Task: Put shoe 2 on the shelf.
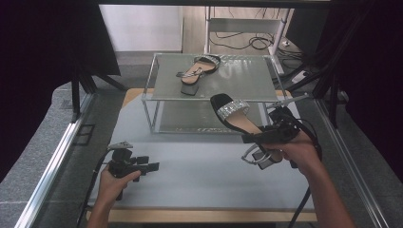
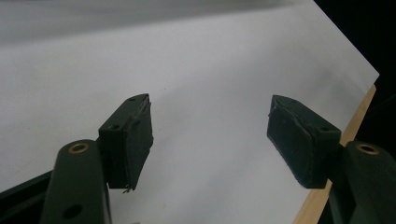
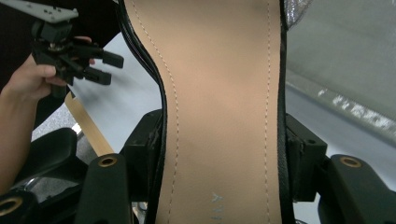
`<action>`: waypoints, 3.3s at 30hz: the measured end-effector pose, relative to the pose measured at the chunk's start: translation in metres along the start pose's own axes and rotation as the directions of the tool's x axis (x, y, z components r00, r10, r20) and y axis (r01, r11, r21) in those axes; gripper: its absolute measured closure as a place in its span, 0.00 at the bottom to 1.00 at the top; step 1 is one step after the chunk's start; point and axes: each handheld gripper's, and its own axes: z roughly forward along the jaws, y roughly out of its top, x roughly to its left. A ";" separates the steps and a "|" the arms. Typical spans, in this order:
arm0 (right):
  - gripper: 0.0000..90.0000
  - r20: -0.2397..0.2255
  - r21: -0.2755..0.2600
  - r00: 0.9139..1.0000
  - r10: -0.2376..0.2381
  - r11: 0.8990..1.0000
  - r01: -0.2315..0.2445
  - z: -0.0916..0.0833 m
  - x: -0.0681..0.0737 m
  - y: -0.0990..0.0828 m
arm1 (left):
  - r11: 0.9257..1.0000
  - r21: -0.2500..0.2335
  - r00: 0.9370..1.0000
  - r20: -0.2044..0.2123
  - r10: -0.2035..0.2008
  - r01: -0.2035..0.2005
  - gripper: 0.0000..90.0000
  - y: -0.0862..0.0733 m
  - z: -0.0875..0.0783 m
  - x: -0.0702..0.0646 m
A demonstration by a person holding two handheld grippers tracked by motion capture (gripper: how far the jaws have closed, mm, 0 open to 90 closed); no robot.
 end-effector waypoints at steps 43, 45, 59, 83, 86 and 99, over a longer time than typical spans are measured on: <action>0.46 0.127 -0.023 0.982 0.137 0.991 -0.135 -0.002 -0.039 0.085 | 1.000 -0.005 1.000 0.003 0.020 -0.020 0.36 0.002 -0.001 -0.007; 0.46 0.131 -0.022 0.981 0.143 0.990 -0.141 0.001 -0.042 0.091 | 1.000 -0.005 1.000 0.004 0.022 -0.022 0.36 0.002 -0.001 -0.007; 0.46 0.159 -0.011 0.970 0.182 0.983 -0.183 0.021 -0.070 0.127 | 0.999 -0.027 1.000 0.004 0.025 -0.025 0.38 0.002 -0.001 -0.007; 0.46 0.269 -0.016 0.929 0.254 0.966 -0.260 0.057 -0.118 0.179 | 0.999 -0.007 0.999 0.001 0.036 -0.036 0.37 -0.002 -0.001 -0.007; 0.46 0.273 -0.025 0.919 0.283 0.957 -0.288 0.062 -0.126 0.180 | 0.999 0.003 0.999 -0.001 0.036 -0.036 0.37 -0.003 0.001 -0.007; 0.45 0.387 0.029 0.855 0.346 0.922 -0.387 0.087 -0.147 0.187 | 1.000 0.012 1.000 -0.004 0.029 -0.029 0.37 -0.004 0.004 -0.006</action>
